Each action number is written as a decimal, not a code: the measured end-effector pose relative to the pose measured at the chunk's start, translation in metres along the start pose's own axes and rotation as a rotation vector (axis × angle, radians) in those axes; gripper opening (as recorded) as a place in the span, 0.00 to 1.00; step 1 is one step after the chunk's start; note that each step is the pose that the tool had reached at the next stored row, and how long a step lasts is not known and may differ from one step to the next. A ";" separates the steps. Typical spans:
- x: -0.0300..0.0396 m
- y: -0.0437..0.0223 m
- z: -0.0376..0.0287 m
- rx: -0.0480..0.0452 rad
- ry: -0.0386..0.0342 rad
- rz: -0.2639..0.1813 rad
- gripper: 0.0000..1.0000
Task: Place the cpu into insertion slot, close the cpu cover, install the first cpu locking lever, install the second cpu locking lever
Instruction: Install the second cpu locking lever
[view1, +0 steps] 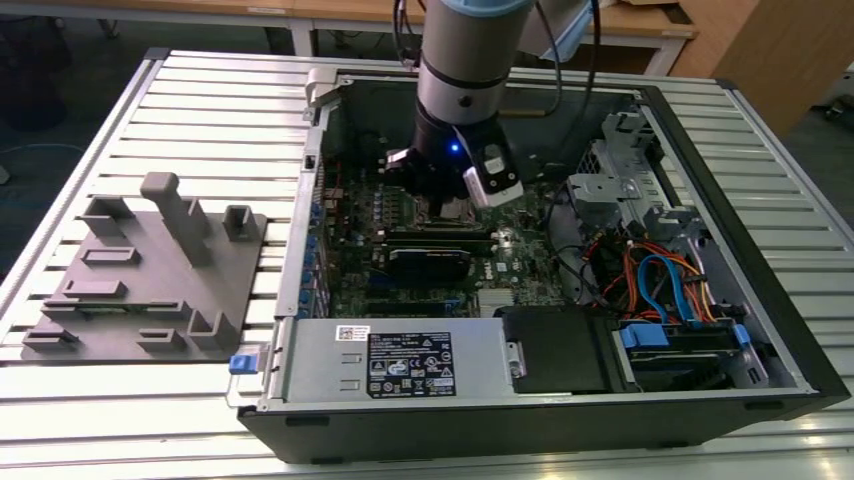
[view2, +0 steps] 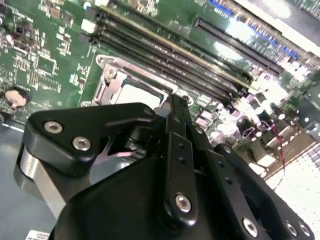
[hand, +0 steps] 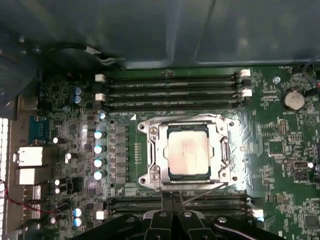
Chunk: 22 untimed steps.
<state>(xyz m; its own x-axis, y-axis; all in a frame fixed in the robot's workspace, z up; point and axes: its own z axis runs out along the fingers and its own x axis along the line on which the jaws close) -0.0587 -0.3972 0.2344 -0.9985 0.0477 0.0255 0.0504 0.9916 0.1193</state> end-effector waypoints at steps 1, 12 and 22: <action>0.0002 -0.0017 0.0000 -0.0035 0.0001 0.000 0.10; 0.0041 -0.0124 0.0030 -0.0438 0.0029 0.001 0.10; 0.0095 -0.0195 0.0077 -0.0762 0.0046 0.000 0.10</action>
<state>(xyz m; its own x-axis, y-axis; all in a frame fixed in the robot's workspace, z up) -0.0693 -0.4152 0.2247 -0.9984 0.0471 0.0301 0.0521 0.9795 0.1945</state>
